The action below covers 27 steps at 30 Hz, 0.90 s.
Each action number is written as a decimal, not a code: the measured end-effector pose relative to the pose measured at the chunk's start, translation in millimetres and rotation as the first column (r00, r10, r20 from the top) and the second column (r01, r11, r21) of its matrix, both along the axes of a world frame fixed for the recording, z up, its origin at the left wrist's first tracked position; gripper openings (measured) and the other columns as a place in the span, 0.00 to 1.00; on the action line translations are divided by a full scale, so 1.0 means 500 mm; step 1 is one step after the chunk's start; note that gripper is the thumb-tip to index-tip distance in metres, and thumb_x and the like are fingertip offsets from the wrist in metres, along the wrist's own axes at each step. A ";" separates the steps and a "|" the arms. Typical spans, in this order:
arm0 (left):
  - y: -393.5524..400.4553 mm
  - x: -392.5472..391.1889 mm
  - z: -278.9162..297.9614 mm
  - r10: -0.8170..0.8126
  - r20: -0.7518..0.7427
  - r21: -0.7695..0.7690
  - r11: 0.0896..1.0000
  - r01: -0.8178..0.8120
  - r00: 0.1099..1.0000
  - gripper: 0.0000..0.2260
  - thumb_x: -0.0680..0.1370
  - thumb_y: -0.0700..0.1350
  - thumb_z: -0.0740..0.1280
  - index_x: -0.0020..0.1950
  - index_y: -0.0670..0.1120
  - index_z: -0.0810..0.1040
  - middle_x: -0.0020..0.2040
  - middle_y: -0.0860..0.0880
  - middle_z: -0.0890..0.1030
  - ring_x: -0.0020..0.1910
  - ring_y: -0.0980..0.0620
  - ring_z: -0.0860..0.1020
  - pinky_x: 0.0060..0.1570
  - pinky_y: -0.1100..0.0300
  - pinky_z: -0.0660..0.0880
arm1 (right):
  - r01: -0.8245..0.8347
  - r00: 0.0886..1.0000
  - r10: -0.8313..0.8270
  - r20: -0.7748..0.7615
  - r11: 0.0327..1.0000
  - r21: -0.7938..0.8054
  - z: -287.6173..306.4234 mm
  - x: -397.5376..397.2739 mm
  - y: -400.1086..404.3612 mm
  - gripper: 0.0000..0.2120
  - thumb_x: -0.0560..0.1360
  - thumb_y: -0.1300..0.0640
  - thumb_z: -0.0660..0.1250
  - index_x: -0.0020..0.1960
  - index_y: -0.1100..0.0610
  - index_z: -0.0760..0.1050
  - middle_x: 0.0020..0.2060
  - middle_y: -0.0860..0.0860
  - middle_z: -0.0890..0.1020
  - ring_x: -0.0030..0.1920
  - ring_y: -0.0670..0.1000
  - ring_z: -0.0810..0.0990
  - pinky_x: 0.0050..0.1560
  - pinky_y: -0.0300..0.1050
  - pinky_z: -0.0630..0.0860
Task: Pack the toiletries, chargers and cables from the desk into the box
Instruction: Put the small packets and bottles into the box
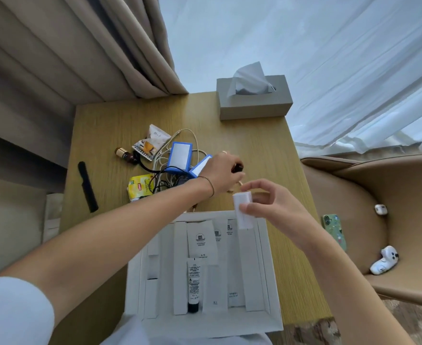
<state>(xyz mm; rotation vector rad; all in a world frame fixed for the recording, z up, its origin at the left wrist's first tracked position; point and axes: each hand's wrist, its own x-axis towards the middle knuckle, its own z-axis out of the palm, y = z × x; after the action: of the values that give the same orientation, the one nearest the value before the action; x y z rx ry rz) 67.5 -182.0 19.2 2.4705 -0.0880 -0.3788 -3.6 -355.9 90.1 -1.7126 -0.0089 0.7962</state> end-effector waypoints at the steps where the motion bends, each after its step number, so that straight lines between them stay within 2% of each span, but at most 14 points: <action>1: 0.008 -0.002 0.014 0.034 0.054 -0.035 0.999 -0.032 0.998 0.11 0.75 0.47 0.71 0.56 0.46 0.84 0.48 0.46 0.81 0.50 0.48 0.77 0.50 0.56 0.74 | -0.002 1.000 0.003 0.022 0.998 -0.056 0.003 -0.012 0.008 0.21 0.62 0.43 0.76 0.54 0.42 0.79 0.48 0.59 0.85 0.49 0.61 0.83 0.56 0.57 0.78; 4: 0.029 -0.016 0.053 0.132 0.148 -0.148 0.983 -0.110 0.980 0.11 0.75 0.47 0.72 0.57 0.46 0.83 0.51 0.46 0.82 0.50 0.48 0.79 0.53 0.56 0.75 | -0.077 0.992 0.094 0.087 0.980 -0.185 0.000 -0.045 0.032 0.18 0.63 0.41 0.75 0.52 0.40 0.79 0.42 0.54 0.85 0.43 0.56 0.83 0.46 0.48 0.78; 6: 0.044 -0.032 0.071 0.173 0.158 -0.211 0.968 -0.138 0.972 0.10 0.76 0.46 0.72 0.55 0.46 0.83 0.51 0.46 0.82 0.50 0.48 0.79 0.55 0.54 0.75 | -0.178 0.972 0.212 0.101 0.946 -0.270 -0.008 -0.065 0.049 0.15 0.65 0.41 0.74 0.51 0.41 0.79 0.41 0.53 0.84 0.39 0.52 0.81 0.43 0.50 0.79; 8: 0.057 -0.054 0.085 0.215 0.164 -0.260 0.951 -0.168 0.963 0.08 0.75 0.45 0.73 0.53 0.44 0.83 0.50 0.45 0.82 0.49 0.47 0.79 0.55 0.51 0.76 | -0.271 0.947 0.316 0.067 0.891 -0.365 -0.024 -0.083 0.067 0.17 0.65 0.40 0.73 0.53 0.42 0.80 0.44 0.52 0.83 0.40 0.51 0.82 0.46 0.53 0.80; 11: 0.072 -0.096 0.105 0.241 0.166 -0.284 0.940 -0.188 0.956 0.07 0.75 0.44 0.73 0.51 0.43 0.83 0.50 0.45 0.83 0.48 0.47 0.80 0.54 0.51 0.77 | -0.388 0.889 0.459 0.014 0.768 -0.509 -0.063 -0.109 0.091 0.19 0.65 0.38 0.73 0.52 0.45 0.80 0.45 0.46 0.82 0.45 0.48 0.81 0.42 0.45 0.78; 14: 0.090 -0.140 0.117 0.261 0.166 -0.303 0.931 -0.202 0.951 0.06 0.75 0.42 0.72 0.51 0.43 0.82 0.50 0.44 0.82 0.47 0.46 0.80 0.53 0.50 0.77 | -0.495 0.804 0.590 -0.065 0.605 -0.624 -0.110 -0.129 0.110 0.21 0.64 0.37 0.74 0.48 0.50 0.81 0.42 0.47 0.83 0.43 0.49 0.80 0.40 0.46 0.78; 16: 0.104 -0.170 0.123 0.278 0.162 -0.329 0.920 -0.214 0.947 0.06 0.76 0.40 0.71 0.52 0.43 0.82 0.50 0.43 0.81 0.44 0.46 0.79 0.52 0.52 0.77 | -0.560 0.719 0.686 -0.114 0.474 -0.680 -0.145 -0.143 0.118 0.20 0.66 0.37 0.74 0.43 0.53 0.79 0.38 0.49 0.82 0.39 0.50 0.79 0.38 0.47 0.78; 19: 0.118 -0.215 0.134 0.270 0.144 -0.359 0.911 -0.204 0.952 0.06 0.76 0.38 0.71 0.53 0.43 0.82 0.48 0.46 0.79 0.40 0.46 0.79 0.48 0.54 0.77 | -0.606 0.641 0.746 -0.179 0.349 -0.715 -0.182 -0.162 0.121 0.21 0.70 0.40 0.74 0.33 0.53 0.70 0.29 0.48 0.75 0.30 0.50 0.73 0.30 0.42 0.69; 21: 0.126 -0.243 0.137 0.240 0.126 -0.352 0.918 -0.182 0.963 0.07 0.76 0.39 0.71 0.53 0.43 0.82 0.47 0.47 0.79 0.42 0.45 0.80 0.49 0.55 0.77 | -0.634 0.584 0.780 -0.225 0.266 -0.726 -0.193 -0.172 0.121 0.20 0.71 0.41 0.74 0.33 0.52 0.69 0.30 0.48 0.74 0.30 0.50 0.72 0.30 0.41 0.69; 25: 0.134 -0.291 0.122 0.168 0.070 -0.314 0.939 -0.138 0.983 0.08 0.76 0.41 0.72 0.54 0.45 0.82 0.49 0.48 0.80 0.45 0.51 0.78 0.49 0.61 0.74 | -0.673 0.439 0.843 -0.312 0.078 -0.736 -0.188 -0.184 0.125 0.19 0.73 0.43 0.73 0.34 0.51 0.68 0.33 0.47 0.75 0.32 0.49 0.73 0.36 0.43 0.73; 27: 0.133 -0.312 0.108 0.140 0.023 -0.295 0.947 -0.127 0.990 0.08 0.75 0.42 0.73 0.54 0.45 0.83 0.49 0.48 0.80 0.43 0.53 0.78 0.49 0.62 0.74 | -0.669 0.406 0.857 -0.318 0.042 -0.742 -0.180 -0.187 0.127 0.21 0.73 0.44 0.73 0.33 0.51 0.66 0.32 0.47 0.73 0.32 0.49 0.71 0.35 0.43 0.72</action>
<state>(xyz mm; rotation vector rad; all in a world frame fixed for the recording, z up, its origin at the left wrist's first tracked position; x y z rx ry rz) -88.3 -115.4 73.0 2.1767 0.0059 -0.2347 -97.4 -292.2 0.1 -2.7199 -1.0236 1.5995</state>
